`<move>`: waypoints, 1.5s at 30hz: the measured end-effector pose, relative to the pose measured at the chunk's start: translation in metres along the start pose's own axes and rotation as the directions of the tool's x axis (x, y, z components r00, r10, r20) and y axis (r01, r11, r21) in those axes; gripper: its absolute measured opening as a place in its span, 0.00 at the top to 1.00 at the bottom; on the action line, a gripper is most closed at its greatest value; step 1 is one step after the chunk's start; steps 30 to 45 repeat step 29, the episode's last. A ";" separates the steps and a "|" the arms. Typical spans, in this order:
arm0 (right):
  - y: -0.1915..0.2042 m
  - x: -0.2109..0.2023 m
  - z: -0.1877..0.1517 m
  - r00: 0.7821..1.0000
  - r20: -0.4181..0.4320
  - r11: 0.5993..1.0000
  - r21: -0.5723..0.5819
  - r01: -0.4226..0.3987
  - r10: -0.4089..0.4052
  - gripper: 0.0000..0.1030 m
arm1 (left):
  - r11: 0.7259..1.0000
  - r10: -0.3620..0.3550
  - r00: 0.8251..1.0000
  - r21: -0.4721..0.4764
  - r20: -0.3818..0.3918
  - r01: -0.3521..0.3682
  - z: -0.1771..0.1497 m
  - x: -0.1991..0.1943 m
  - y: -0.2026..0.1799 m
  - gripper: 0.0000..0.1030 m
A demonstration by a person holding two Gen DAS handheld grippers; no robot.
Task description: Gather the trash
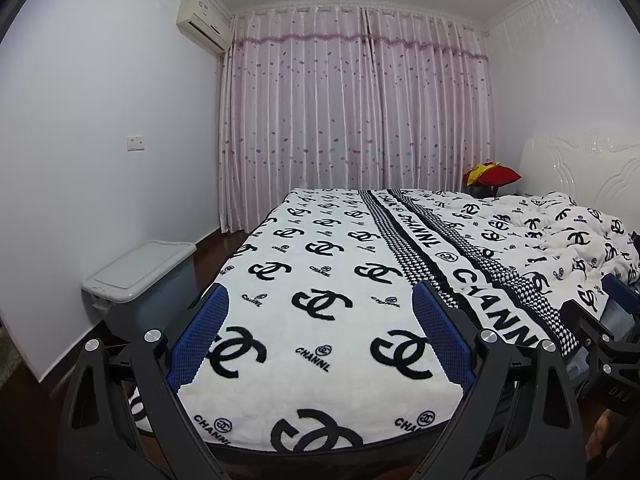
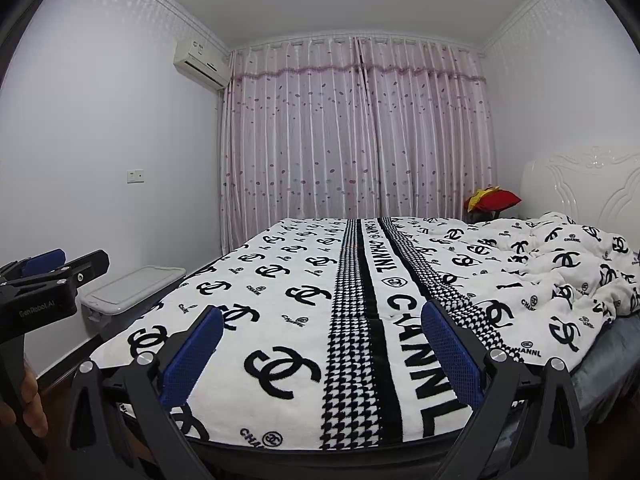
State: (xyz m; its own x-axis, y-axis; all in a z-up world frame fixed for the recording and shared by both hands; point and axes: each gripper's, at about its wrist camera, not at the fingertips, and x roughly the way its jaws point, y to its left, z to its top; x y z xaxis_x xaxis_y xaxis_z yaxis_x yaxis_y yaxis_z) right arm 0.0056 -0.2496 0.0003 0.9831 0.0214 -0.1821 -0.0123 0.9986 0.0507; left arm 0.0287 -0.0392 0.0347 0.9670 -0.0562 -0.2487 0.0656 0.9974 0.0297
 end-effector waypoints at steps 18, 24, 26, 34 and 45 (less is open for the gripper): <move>0.002 0.000 -0.006 1.000 -0.006 1.000 0.008 0.001 -0.001 0.05 | 1.000 0.003 1.000 -0.004 0.003 -0.003 0.001 -0.001 -0.001 0.12; 0.001 0.001 -0.006 1.000 -0.006 1.000 0.008 -0.001 0.001 0.05 | 1.000 0.003 1.000 -0.004 0.004 -0.003 0.001 -0.002 -0.001 0.12; 0.001 0.000 -0.006 1.000 -0.006 1.000 0.008 0.000 0.000 0.05 | 1.000 0.005 1.000 -0.005 0.006 -0.005 0.001 -0.003 -0.002 0.12; 0.002 0.001 -0.006 1.000 -0.005 1.000 0.009 0.002 -0.002 0.05 | 1.000 0.002 1.000 -0.006 0.005 -0.002 0.001 -0.003 -0.003 0.12; 0.002 0.001 -0.006 1.000 -0.005 1.000 0.009 0.002 -0.002 0.05 | 1.000 0.002 1.000 -0.006 0.005 -0.002 0.001 -0.003 -0.003 0.12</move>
